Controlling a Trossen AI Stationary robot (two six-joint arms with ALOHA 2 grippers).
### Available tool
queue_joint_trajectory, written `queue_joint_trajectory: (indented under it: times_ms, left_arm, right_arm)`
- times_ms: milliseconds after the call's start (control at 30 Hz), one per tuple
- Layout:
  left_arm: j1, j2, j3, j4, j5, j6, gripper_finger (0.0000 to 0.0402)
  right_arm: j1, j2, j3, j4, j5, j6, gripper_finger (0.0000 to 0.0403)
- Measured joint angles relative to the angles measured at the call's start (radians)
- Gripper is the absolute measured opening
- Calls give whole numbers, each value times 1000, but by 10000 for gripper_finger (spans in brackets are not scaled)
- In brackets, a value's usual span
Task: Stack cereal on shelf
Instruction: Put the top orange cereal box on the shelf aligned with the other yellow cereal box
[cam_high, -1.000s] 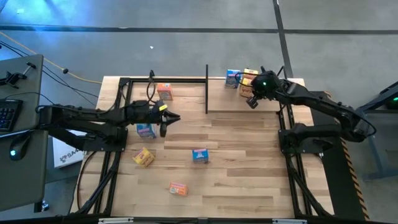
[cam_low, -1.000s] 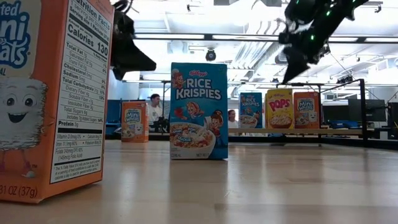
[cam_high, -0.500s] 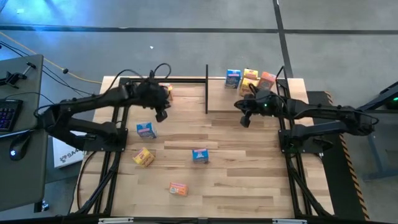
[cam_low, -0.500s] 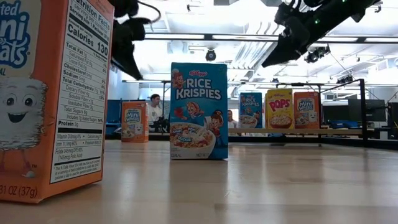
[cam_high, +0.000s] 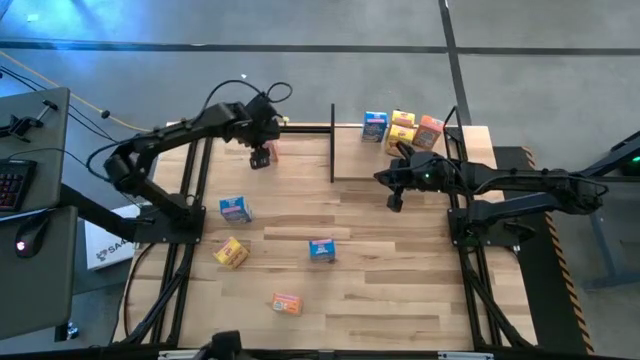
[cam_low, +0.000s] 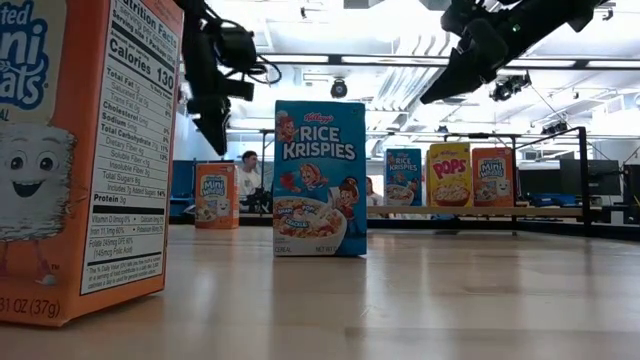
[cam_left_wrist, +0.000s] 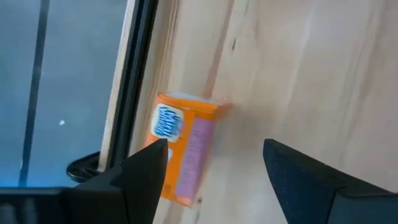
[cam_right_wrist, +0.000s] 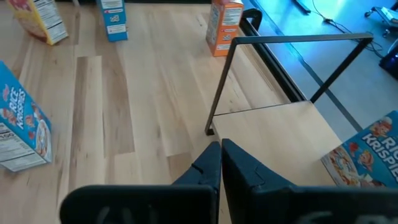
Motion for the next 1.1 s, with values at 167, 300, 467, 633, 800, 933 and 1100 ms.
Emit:
queue_joint_trajectory:
  times_ms: [167, 300, 467, 633, 800, 933, 1100]
  left_arm:
    - [31, 49, 8, 5, -34, 73, 258]
    - [44, 58, 8, 25, -76, 103, 258]
    - [69, 58, 8, 30, -68, 117, 258]
    - [103, 76, 8, 16, -18, 125, 258]
    - [116, 115, 8, 15, -14, 151, 257]
    - [116, 122, 8, 15, 19, 152, 247]
    - [115, 122, 8, -9, 35, 149, 204]
  right_arm:
    - [4, 0, 0, -1, 0, -2, 0]
    - [4, 0, 0, -2, -1, -8, 0]
    - [4, 0, 0, -2, -8, -11, 0]
    - [4, 1, 0, -2, -15, -10, 0]
    - [4, 1, 0, -2, -22, 0, 0]
    - [4, 1, 0, -2, -27, 0, 0]
    - [4, 1, 0, -2, -44, 0, 0]
